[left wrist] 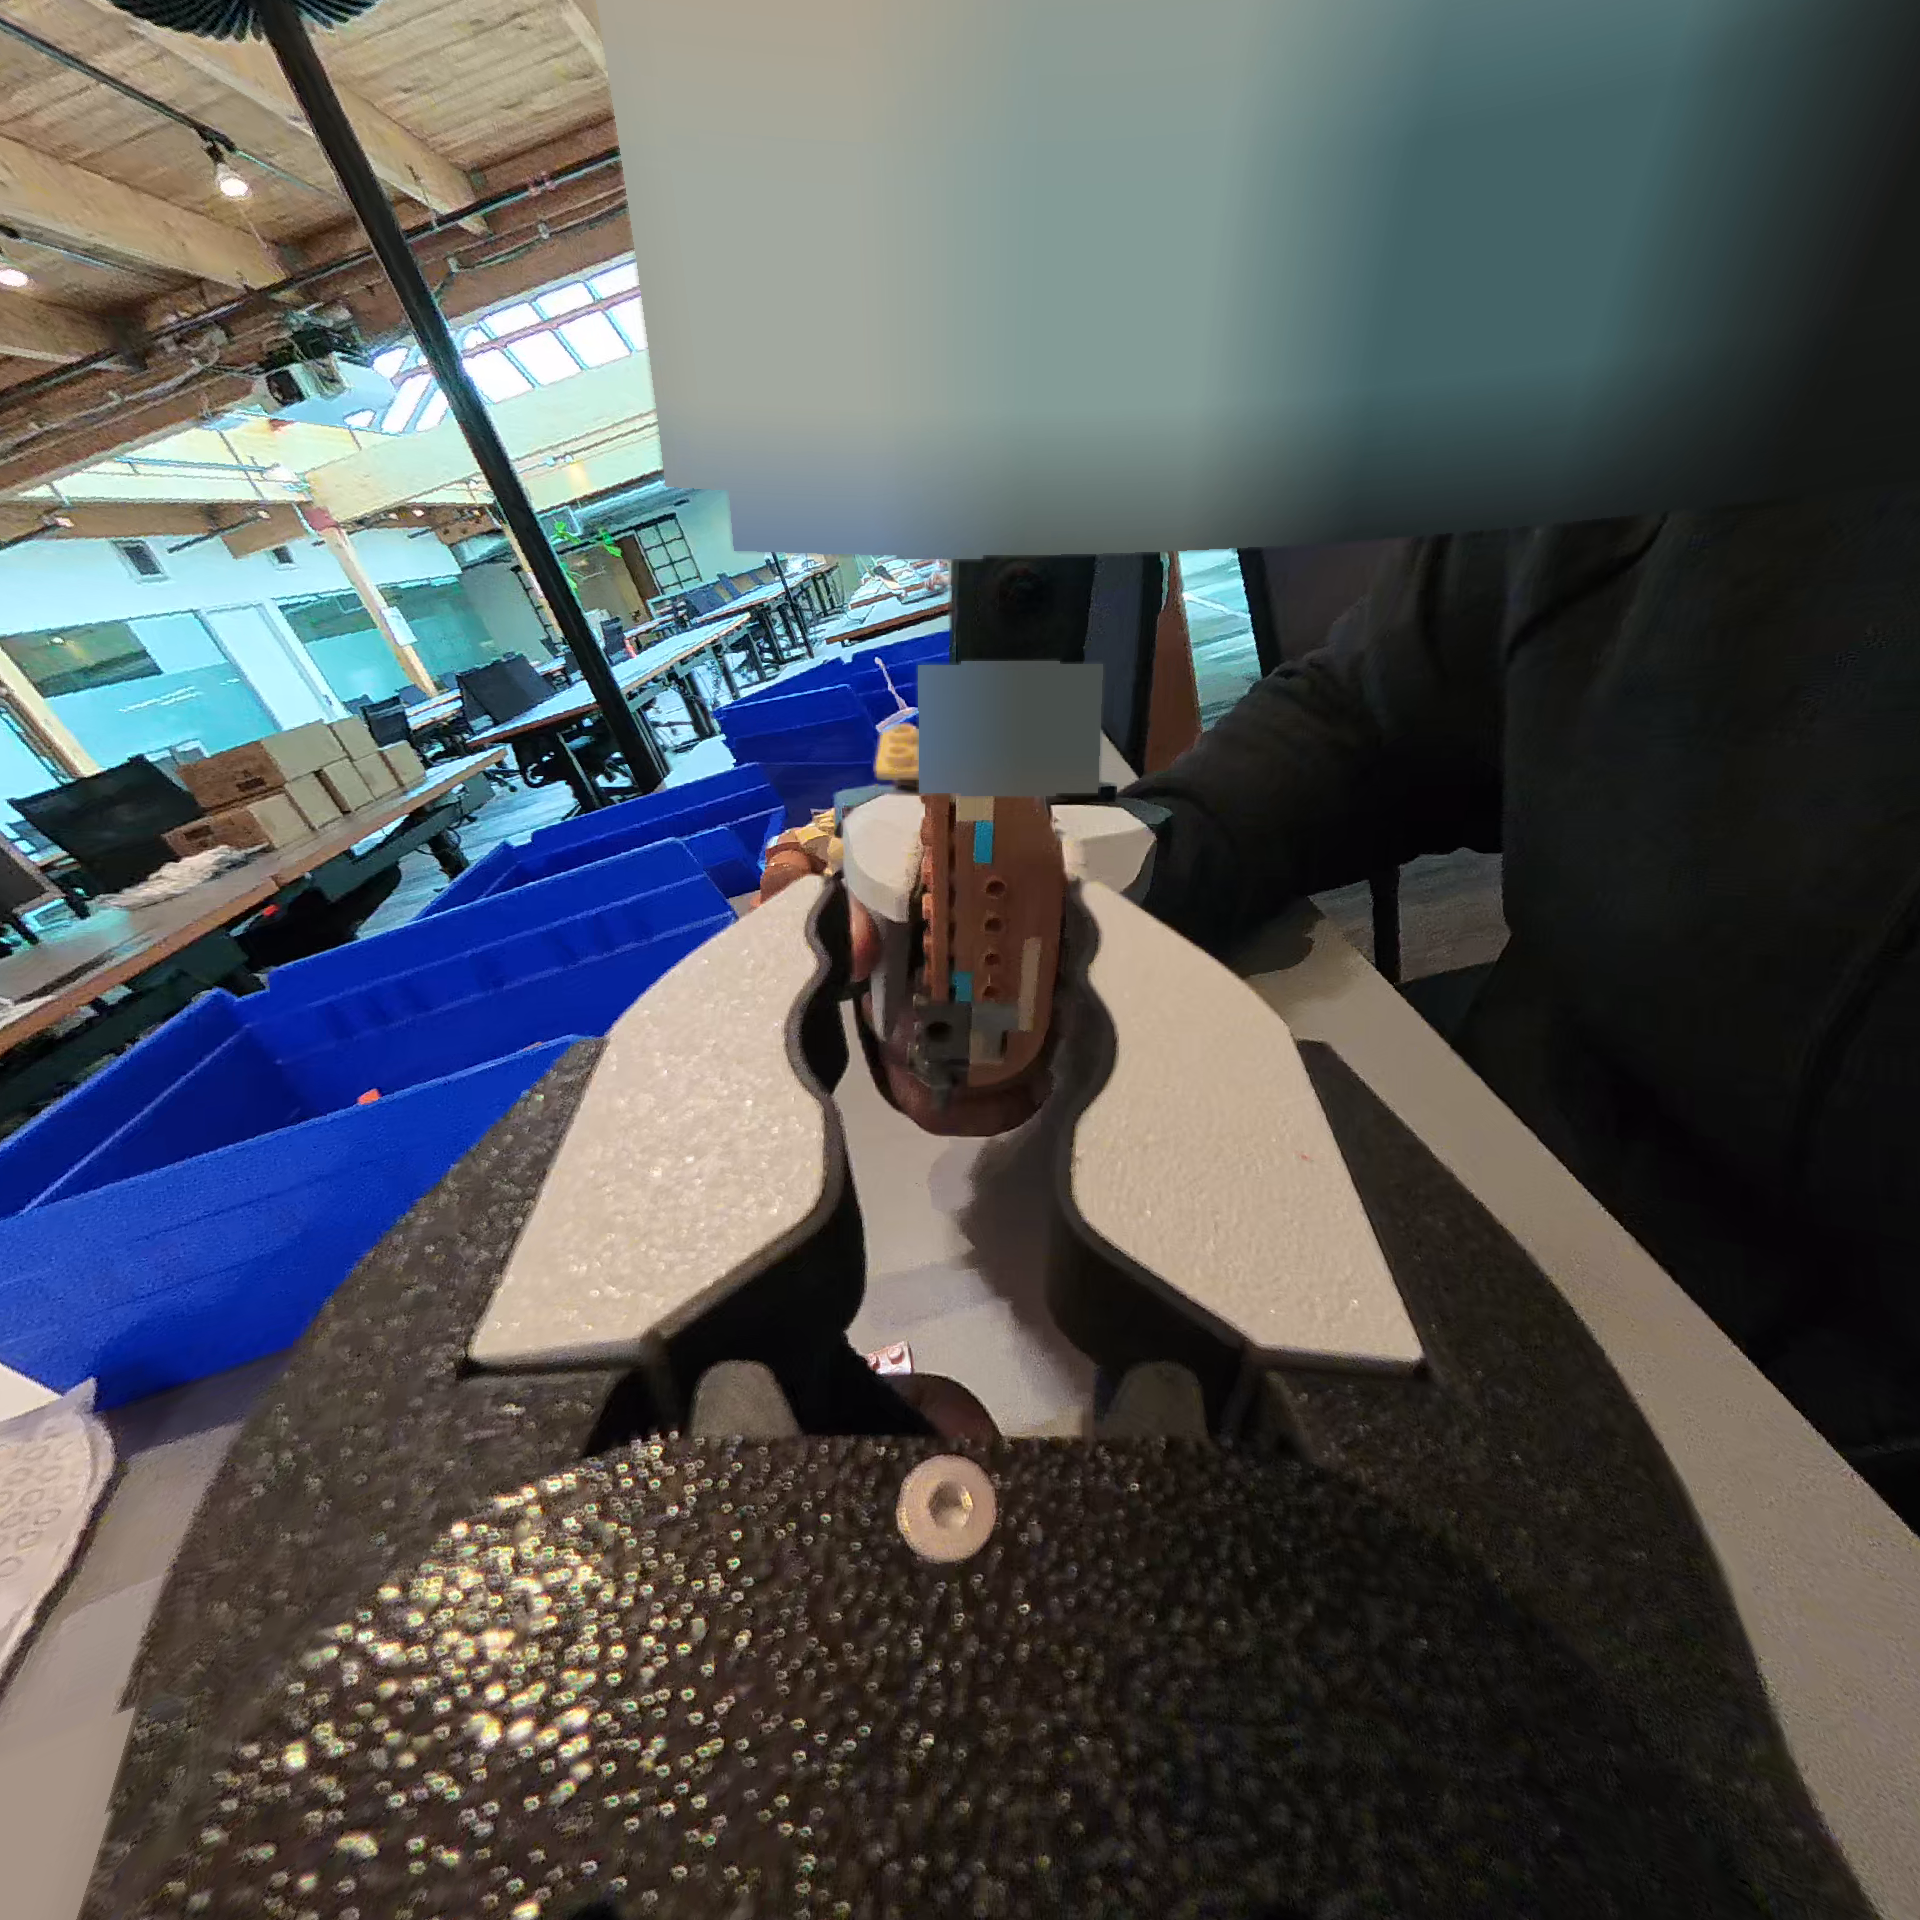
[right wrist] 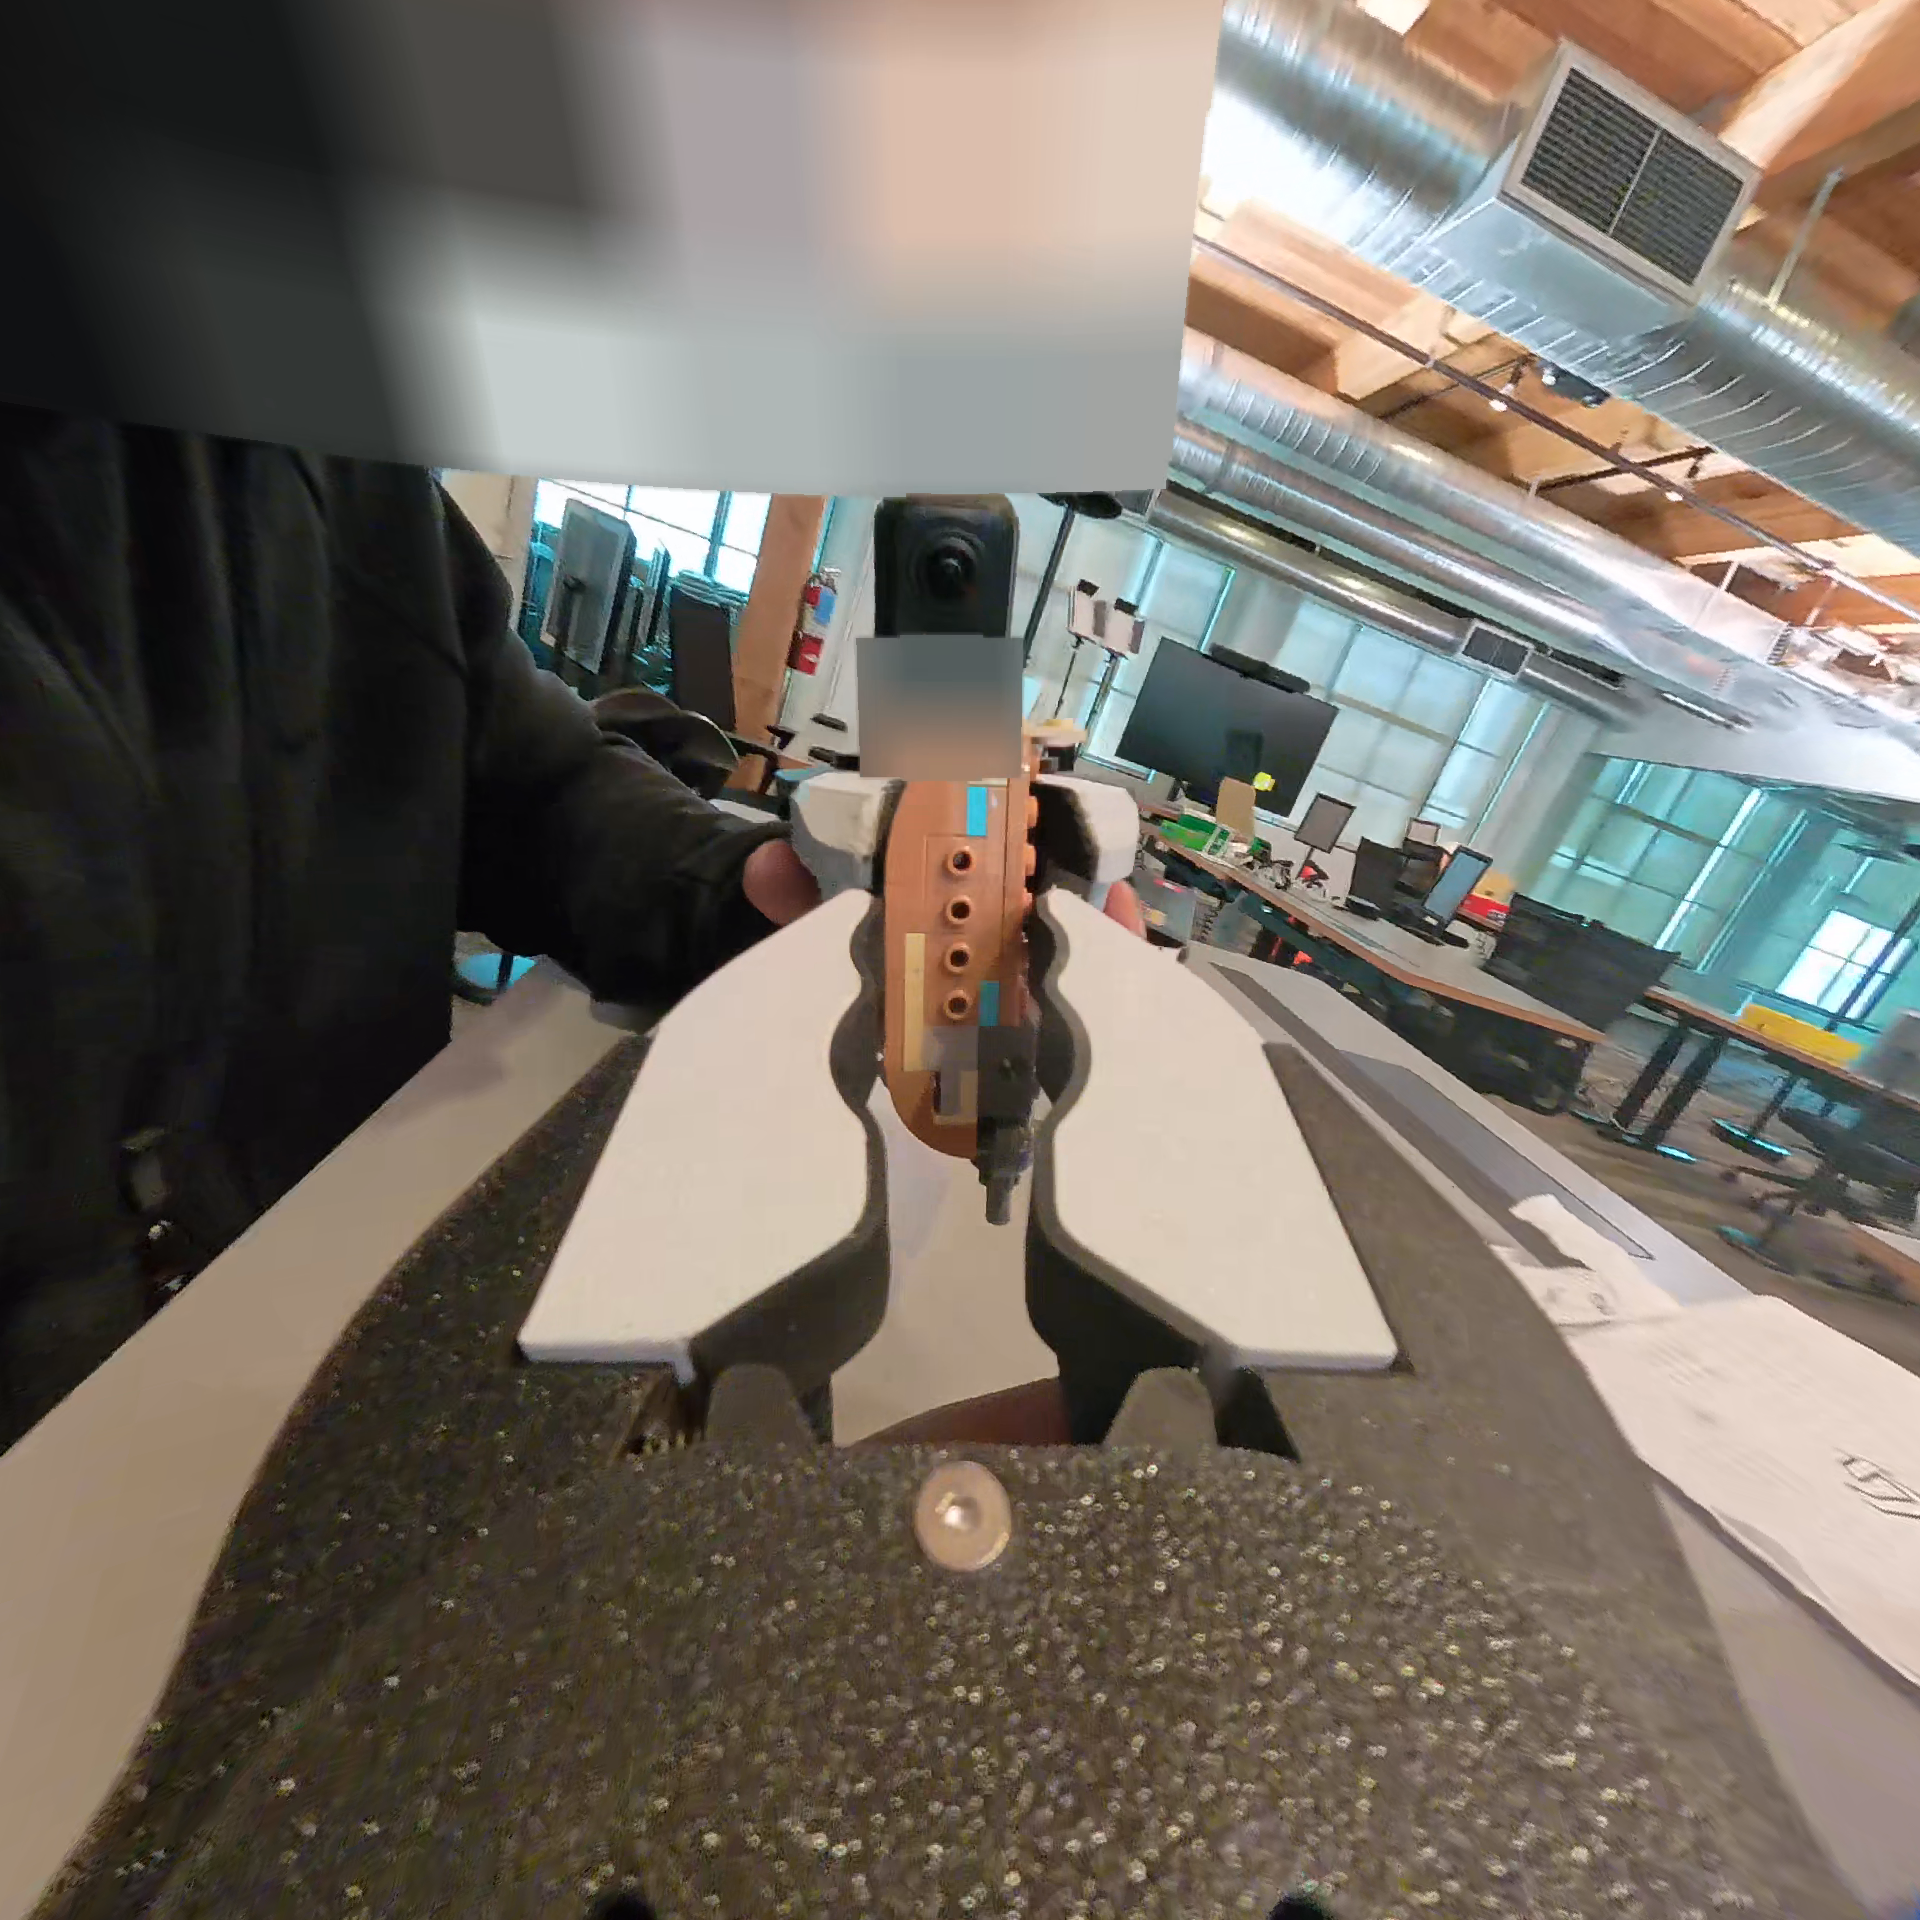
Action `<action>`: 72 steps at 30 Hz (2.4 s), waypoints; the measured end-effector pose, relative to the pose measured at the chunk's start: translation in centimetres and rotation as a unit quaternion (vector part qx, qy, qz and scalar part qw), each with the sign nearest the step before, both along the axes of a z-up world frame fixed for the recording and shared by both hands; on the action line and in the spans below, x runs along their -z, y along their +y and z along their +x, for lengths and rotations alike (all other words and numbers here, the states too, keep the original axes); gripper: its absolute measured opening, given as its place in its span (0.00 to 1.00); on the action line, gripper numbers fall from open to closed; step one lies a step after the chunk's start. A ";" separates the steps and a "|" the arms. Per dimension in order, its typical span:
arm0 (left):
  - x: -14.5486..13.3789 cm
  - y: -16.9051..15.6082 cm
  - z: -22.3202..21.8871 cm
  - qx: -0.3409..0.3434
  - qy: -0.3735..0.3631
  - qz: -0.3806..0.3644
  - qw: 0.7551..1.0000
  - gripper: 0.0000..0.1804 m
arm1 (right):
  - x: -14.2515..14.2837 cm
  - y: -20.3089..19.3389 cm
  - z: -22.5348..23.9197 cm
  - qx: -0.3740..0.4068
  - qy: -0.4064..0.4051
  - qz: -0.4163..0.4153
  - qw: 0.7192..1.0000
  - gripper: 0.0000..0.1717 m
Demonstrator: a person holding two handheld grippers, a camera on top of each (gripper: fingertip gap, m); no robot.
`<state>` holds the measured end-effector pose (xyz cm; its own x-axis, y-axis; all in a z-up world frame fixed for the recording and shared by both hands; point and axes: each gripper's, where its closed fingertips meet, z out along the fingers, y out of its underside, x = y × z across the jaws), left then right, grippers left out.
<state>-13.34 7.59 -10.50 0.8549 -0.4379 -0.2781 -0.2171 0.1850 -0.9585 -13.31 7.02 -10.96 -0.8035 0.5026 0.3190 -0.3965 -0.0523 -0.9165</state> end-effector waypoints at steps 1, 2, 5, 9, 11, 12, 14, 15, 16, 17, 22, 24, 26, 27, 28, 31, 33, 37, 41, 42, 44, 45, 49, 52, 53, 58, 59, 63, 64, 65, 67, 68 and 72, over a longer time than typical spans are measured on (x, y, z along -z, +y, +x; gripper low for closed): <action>0.0 0.0 0.2 -0.001 0.005 0.003 1.000 0.20 | 0.0 -0.1 0.1 -0.002 0.000 -0.001 1.000 0.15; -0.1 0.0 0.4 -0.003 0.008 0.006 1.000 0.19 | -0.1 -0.1 0.1 -0.002 0.000 -0.002 1.000 0.15; -0.1 0.1 0.6 -0.013 0.012 0.005 1.000 0.19 | -0.1 0.0 -0.1 0.001 -0.002 -0.006 1.000 0.15; 0.0 0.5 0.6 -0.032 0.015 0.002 0.999 0.19 | 0.0 0.1 -0.3 0.007 -0.007 -0.006 1.000 0.15; 0.1 0.7 0.5 -0.043 0.016 -0.003 0.999 0.18 | 0.1 0.0 -0.4 0.008 -0.009 -0.003 1.000 0.15; 0.2 0.7 0.5 -0.046 0.015 -0.003 0.999 0.17 | 0.2 0.0 -0.4 0.009 -0.010 0.000 1.000 0.15; 0.2 0.8 0.3 -0.052 0.011 -0.002 0.999 0.15 | 0.4 -0.1 -0.5 0.010 -0.013 0.001 1.000 0.15; 0.3 0.8 0.3 -0.052 0.009 -0.003 0.999 0.15 | 0.4 0.0 -0.6 0.011 -0.015 0.002 1.000 0.15; 0.3 0.9 0.2 -0.053 0.004 -0.005 0.999 0.15 | 0.4 0.0 -0.7 0.013 -0.017 0.002 1.000 0.15; 0.4 0.9 0.1 -0.054 -0.001 -0.007 0.999 0.15 | 0.5 0.0 -0.7 0.013 -0.019 0.003 1.000 0.15; 0.5 0.9 0.0 -0.060 -0.009 -0.004 0.998 0.14 | 0.6 0.0 -0.8 0.014 -0.024 0.004 1.000 0.15; 0.5 1.0 0.0 -0.063 -0.013 -0.003 0.998 0.14 | 0.5 0.1 -0.8 0.014 -0.026 0.003 1.000 0.15; 0.5 1.0 0.0 -0.065 -0.012 0.002 0.998 0.14 | 0.5 0.0 -0.8 0.012 -0.027 0.004 1.000 0.15; 0.5 1.0 0.1 -0.065 -0.013 0.003 0.998 0.14 | 0.6 0.0 -0.7 0.012 -0.027 0.004 1.000 0.15; 0.5 1.0 0.0 -0.065 -0.015 0.003 0.998 0.14 | 0.6 0.0 -0.8 0.013 -0.029 0.004 1.000 0.15; 0.6 0.9 0.1 -0.063 -0.010 0.005 0.998 0.14 | 0.6 0.0 -0.7 0.010 -0.030 0.006 0.999 0.15; 0.6 0.9 0.2 -0.060 -0.011 0.006 0.998 0.14 | 0.6 -0.1 -0.7 0.010 -0.030 0.006 0.999 0.15; 0.6 0.9 0.2 -0.059 -0.011 0.006 0.998 0.14 | 0.6 -0.1 -0.6 0.009 -0.029 0.008 1.000 0.15; 0.6 0.9 0.3 -0.057 -0.007 0.006 0.998 0.14 | 0.6 -0.1 -0.5 0.008 -0.025 0.009 1.000 0.15; 0.6 0.9 0.3 -0.057 -0.008 0.005 0.998 0.14 | 0.6 -0.1 -0.5 0.008 -0.025 0.008 1.000 0.15; 0.6 1.0 0.2 -0.062 -0.013 0.001 0.998 0.14 | 0.6 0.0 -0.7 0.008 -0.030 0.004 0.999 0.15; 0.5 1.1 0.2 -0.065 -0.014 -0.003 0.998 0.14 | 0.5 0.1 -0.7 0.005 -0.034 -0.001 0.999 0.15; -0.1 0.6 0.4 -0.060 -0.004 0.025 0.998 0.14 | 0.0 0.1 -0.3 -0.007 -0.031 -0.015 0.999 0.15; -0.9 0.0 0.1 -0.045 -0.027 0.043 0.998 0.13 | -0.4 0.6 -0.2 -0.010 -0.032 -0.029 0.999 0.15; -0.8 0.1 -0.1 -0.044 -0.031 0.038 0.998 0.13 | -0.6 0.7 -0.2 -0.012 -0.033 -0.032 0.999 0.15; 0.4 0.4 0.1 -0.034 -0.016 0.015 0.999 0.12 | -0.6 0.8 0.0 -0.018 -0.033 -0.034 0.999 0.15; 0.6 0.5 0.1 -0.036 -0.014 0.011 0.999 0.13 | -0.6 0.7 0.1 -0.020 -0.034 -0.033 0.999 0.15; 1.3 0.7 0.3 -0.031 -0.005 -0.001 1.000 0.13 | -0.6 0.6 0.1 -0.022 -0.035 -0.034 0.999 0.15; 1.4 0.8 0.4 -0.031 -0.002 -0.003 1.000 0.13 | -0.6 0.6 0.1 -0.023 -0.035 -0.034 0.999 0.15; 1.5 0.8 0.4 -0.032 0.000 -0.004 0.999 0.13 | -0.5 0.6 0.1 -0.023 -0.035 -0.034 0.999 0.15; 1.7 1.0 0.4 -0.037 0.004 -0.008 0.999 0.16 | -0.5 0.5 0.1 -0.023 -0.035 -0.034 0.999 0.15; 1.8 1.1 0.4 -0.039 0.006 -0.010 0.999 0.16 | -0.5 0.5 0.1 -0.023 -0.035 -0.033 0.999 0.15; 2.1 1.2 0.5 -0.045 0.013 -0.011 0.999 0.14 | -0.3 0.2 0.1 -0.025 -0.034 -0.030 0.999 0.15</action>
